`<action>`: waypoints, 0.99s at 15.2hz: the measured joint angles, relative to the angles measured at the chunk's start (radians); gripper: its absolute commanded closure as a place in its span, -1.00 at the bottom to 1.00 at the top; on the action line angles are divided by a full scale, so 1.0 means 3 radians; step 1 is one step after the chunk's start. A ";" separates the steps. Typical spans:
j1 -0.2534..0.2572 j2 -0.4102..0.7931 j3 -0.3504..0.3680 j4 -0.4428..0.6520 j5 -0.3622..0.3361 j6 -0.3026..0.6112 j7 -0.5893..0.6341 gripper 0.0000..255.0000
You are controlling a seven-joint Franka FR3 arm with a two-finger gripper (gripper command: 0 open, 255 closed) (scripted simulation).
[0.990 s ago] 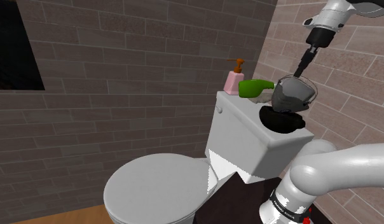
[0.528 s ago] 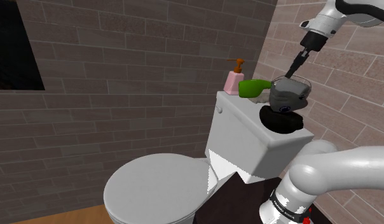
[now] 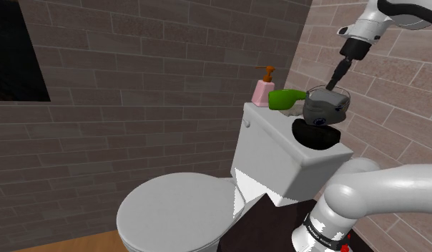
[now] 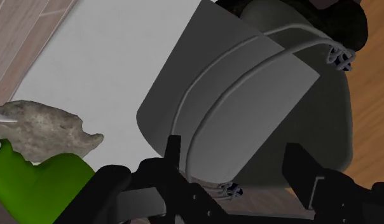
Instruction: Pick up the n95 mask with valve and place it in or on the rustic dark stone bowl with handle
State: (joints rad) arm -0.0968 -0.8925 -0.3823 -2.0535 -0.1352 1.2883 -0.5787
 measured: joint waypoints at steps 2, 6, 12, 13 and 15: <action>-0.0003 0.0004 0.0004 0.0017 0.0004 -0.0164 -0.0002 -1.00; 0.0011 0.0060 -0.0001 0.0130 0.0011 -0.0262 -0.0012 -1.00; 0.0058 0.0241 -0.0022 0.0529 0.0034 -0.0486 -0.0047 -1.00; 0.0059 0.0242 -0.0022 0.0534 0.0035 -0.0489 -0.0047 -1.00; 0.0059 0.0244 -0.0023 0.0538 0.0034 -0.0492 -0.0048 -1.00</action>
